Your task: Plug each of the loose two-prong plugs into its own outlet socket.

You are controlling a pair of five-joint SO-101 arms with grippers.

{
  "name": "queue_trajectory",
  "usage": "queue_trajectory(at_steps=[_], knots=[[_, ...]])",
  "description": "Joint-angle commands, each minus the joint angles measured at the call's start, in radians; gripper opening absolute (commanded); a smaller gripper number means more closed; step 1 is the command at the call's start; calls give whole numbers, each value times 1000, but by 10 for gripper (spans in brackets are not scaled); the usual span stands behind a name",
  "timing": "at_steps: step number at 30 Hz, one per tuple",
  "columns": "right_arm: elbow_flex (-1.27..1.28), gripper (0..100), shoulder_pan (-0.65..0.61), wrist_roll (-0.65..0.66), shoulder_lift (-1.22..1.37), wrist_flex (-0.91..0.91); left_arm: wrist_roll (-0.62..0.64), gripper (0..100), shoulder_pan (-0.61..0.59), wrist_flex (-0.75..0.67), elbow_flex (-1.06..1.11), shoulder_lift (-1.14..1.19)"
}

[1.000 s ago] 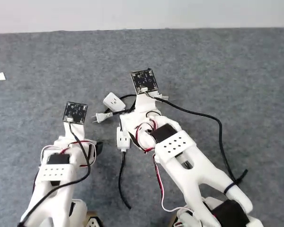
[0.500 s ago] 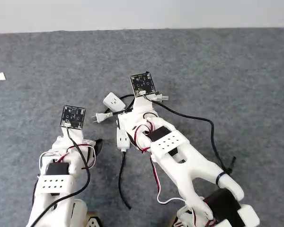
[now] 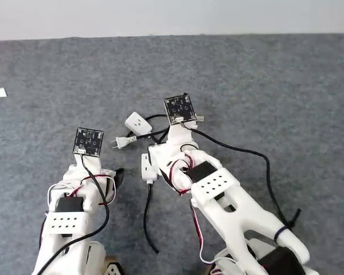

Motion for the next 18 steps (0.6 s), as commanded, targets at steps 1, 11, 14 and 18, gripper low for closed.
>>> queue_trajectory(at_steps=[1, 11, 14, 18], knots=[[-9, 8, 5, -32, -38, -12, 8, 268, -9, -21, -5, -17], [-52, 8, 7, -46, 97, -111, 6, 268, -9, -21, -5, -17], [-55, 8, 8, -48, 111, -119, 6, 268, -9, -21, -5, -17], [-57, 8, 10, -48, 113, -120, 6, 268, -9, -20, -5, -17]])
